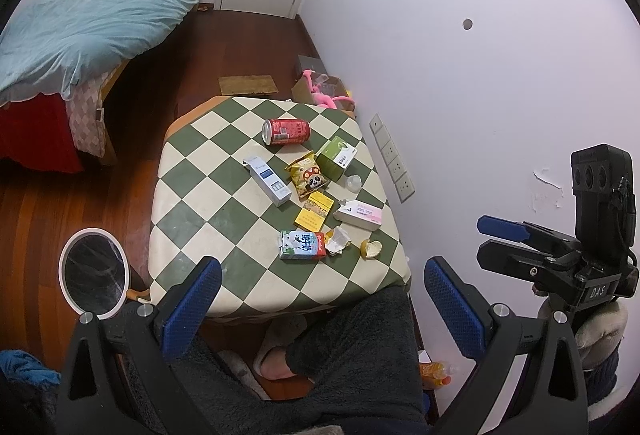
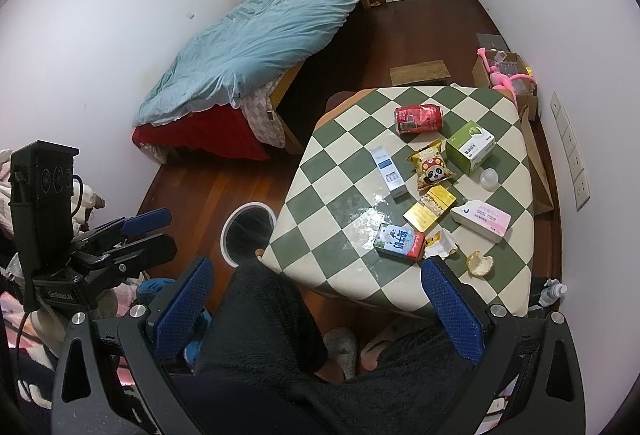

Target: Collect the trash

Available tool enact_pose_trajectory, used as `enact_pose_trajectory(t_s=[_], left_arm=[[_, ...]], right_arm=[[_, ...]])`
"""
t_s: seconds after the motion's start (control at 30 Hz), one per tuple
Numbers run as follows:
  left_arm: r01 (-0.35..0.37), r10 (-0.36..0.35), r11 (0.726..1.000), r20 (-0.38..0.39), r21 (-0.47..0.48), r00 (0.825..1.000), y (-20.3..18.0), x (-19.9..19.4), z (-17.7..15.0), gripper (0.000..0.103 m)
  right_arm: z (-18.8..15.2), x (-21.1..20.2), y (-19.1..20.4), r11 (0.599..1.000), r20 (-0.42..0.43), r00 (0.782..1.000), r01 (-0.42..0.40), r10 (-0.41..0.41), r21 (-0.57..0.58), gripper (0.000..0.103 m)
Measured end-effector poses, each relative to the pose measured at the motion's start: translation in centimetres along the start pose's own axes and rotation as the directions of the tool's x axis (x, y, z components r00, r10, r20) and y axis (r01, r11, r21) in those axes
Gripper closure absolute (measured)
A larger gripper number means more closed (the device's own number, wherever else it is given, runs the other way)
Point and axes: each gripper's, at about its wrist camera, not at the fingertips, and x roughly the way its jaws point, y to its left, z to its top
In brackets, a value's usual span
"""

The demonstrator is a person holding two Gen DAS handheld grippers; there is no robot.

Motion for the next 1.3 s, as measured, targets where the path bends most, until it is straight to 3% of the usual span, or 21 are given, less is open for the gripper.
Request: enact_pose_trajectory(t_s=[1.3], left_arm=[[-0.005, 0.005, 1.000, 0.003, 0.004, 1.000, 0.20, -0.67, 0.34, 0.000]], right_arm=[[0.16, 0.24, 0.32, 1.000, 0.003, 1.000, 0.003, -0.003, -0.003, 0.000]])
